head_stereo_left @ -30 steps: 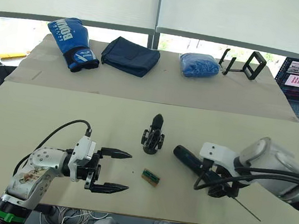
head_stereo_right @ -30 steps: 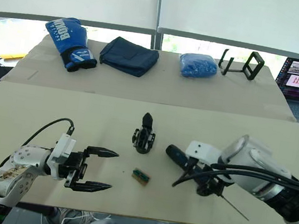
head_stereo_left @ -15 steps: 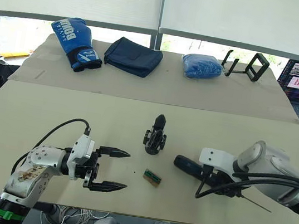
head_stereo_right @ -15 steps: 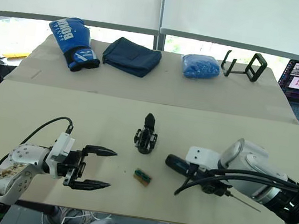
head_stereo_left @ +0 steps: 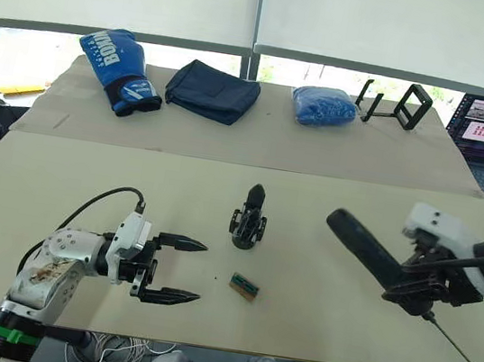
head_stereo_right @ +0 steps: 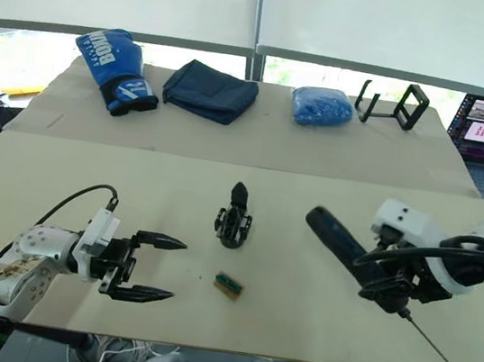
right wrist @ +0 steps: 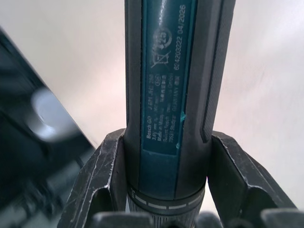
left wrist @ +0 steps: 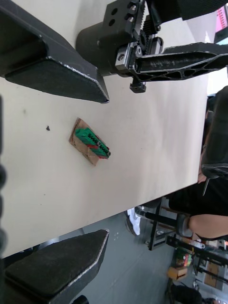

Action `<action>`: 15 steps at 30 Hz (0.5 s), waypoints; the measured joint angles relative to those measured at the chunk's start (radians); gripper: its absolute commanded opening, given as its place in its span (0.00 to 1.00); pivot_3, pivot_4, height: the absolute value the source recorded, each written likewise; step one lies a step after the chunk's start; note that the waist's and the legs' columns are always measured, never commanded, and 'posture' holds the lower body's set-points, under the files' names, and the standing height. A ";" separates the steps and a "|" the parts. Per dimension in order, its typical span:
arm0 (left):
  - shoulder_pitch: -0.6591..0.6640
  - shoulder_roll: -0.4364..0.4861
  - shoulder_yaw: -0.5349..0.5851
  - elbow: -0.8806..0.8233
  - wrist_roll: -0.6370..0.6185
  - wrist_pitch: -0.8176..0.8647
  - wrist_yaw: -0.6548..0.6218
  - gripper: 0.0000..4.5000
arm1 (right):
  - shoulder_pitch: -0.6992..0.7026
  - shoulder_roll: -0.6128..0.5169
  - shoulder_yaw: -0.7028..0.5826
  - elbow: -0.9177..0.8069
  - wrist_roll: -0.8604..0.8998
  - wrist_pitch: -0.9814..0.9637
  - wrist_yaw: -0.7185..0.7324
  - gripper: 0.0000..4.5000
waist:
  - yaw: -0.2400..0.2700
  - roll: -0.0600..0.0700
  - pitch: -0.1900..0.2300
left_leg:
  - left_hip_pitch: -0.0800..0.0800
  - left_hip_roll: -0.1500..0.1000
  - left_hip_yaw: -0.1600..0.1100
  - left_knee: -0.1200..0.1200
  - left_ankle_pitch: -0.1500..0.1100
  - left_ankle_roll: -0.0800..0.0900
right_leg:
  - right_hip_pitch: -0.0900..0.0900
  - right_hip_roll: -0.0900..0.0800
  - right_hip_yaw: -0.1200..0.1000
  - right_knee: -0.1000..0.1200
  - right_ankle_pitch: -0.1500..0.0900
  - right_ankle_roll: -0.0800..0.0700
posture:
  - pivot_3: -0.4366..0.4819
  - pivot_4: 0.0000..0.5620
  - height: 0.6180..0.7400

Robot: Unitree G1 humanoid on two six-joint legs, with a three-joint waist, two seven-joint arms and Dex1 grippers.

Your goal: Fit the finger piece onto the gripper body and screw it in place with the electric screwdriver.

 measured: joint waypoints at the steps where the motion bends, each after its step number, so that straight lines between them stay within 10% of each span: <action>1: -0.018 0.001 -0.002 0.024 0.004 -0.006 -0.017 1.00 | 0.040 0.096 -0.131 0.006 0.040 0.003 -0.032 0.43 | 0.001 -0.001 0.000 | 0.001 0.000 0.000 0.000 0.000 0.000 | 0.000 0.001 0.000 0.000 0.000 0.000 | 0.48 0.27 1.00; 7: -0.050 0.026 -0.006 0.107 0.036 -0.035 -0.082 1.00 | 0.114 0.428 -0.479 -0.170 0.266 -0.086 -0.129 0.43 | 0.012 0.000 0.000 | 0.001 0.000 0.000 -0.001 0.000 -0.001 | 0.001 0.009 0.004 0.000 0.001 0.000 | 0.48 0.27 1.00; 15: -0.076 0.028 -0.039 0.160 0.086 -0.082 -0.124 1.00 | 0.261 0.782 -0.341 -0.439 0.231 -0.423 -0.370 0.43 | 0.019 0.000 0.000 | 0.003 -0.002 0.000 -0.001 0.000 0.000 | 0.004 0.008 0.003 -0.001 0.000 0.000 | 0.48 0.27 1.00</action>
